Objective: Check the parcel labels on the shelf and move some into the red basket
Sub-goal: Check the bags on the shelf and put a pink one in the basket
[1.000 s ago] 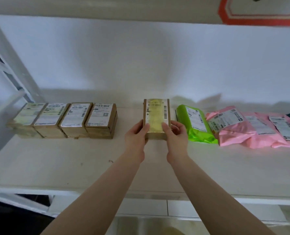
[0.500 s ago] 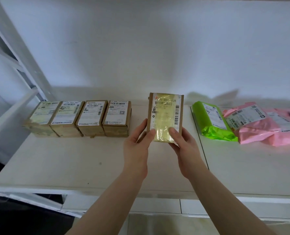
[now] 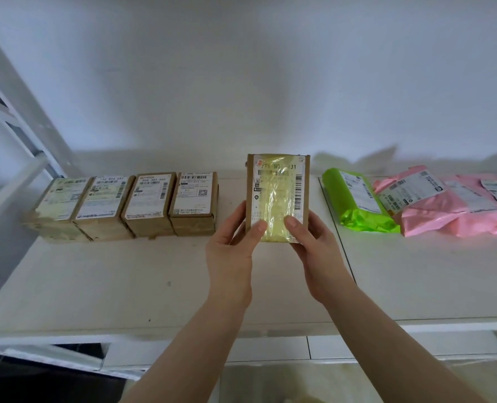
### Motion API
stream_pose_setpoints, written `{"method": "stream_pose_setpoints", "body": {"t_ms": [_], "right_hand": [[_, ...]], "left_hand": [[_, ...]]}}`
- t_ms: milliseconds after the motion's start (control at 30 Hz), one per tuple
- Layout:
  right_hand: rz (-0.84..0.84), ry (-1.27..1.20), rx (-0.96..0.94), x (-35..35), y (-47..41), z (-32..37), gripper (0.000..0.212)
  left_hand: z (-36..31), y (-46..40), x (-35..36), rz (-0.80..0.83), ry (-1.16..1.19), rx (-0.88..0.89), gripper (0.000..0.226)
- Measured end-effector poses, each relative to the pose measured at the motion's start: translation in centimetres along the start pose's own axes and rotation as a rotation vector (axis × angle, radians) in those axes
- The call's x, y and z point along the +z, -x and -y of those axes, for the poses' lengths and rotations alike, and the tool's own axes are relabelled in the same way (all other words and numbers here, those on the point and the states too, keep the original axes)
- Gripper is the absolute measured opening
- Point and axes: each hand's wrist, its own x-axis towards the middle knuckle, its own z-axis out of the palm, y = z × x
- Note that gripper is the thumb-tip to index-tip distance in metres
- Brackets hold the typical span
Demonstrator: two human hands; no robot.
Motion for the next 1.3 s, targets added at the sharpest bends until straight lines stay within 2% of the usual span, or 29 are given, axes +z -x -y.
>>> {"method": "stream_pose_setpoints", "body": {"t_ms": [100, 233, 400, 500, 600, 667, 733, 800, 867, 1067, 1233, 1300], "right_hand": [[-0.009, -0.005, 0.010, 0.0, -0.1, 0.0, 0.046], [-0.039, 0.038, 0.052, 0.5, -0.6, -0.3, 0.031], [-0.125, 0.073, 0.198, 1.4, -2.1, -1.0, 0.025], [-0.127, 0.134, 0.275, 2.1, -3.5, -1.7, 0.027], [-0.153, 0.183, 0.335, 2.9, -5.2, -2.9, 0.036], [-0.182, 0.216, 0.366, 3.2, -6.2, -3.6, 0.039], [-0.201, 0.244, 0.378, 3.6, -7.0, -4.0, 0.039], [-0.204, 0.300, 0.373, 3.9, -7.8, -4.3, 0.041], [-0.210, 0.386, 0.350, 4.1, -8.6, -4.7, 0.048], [-0.167, 0.533, 0.356, 4.6, -10.4, -5.8, 0.061], [-0.112, 0.634, 0.373, 5.4, -11.0, -5.9, 0.110], [-0.111, 0.645, 0.367, 5.5, -11.2, -6.4, 0.118]], "left_hand": [[0.1, -0.3, 0.1, -0.013, 0.007, -0.006, 0.048], [0.8, -0.9, 0.4, -0.083, -0.017, -0.037, 0.042], [2.1, -2.5, 0.4, -0.188, -0.087, -0.164, 0.045], [2.9, -3.9, 0.2, -0.324, -0.106, -0.275, 0.045], [3.2, -5.6, -0.1, -0.432, -0.092, -0.449, 0.068], [3.4, -6.4, -0.4, -0.445, -0.027, -0.542, 0.082], [3.1, -7.1, -0.7, -0.401, 0.027, -0.596, 0.074], [2.6, -7.4, -0.7, -0.349, 0.057, -0.596, 0.053], [2.4, -7.7, -0.6, -0.334, 0.072, -0.597, 0.041], [2.5, -8.8, -1.1, -0.357, 0.078, -0.597, 0.046], [2.2, -9.8, -1.4, -0.361, 0.069, -0.593, 0.048], [2.2, -9.9, -1.7, -0.355, 0.074, -0.604, 0.051]]}}
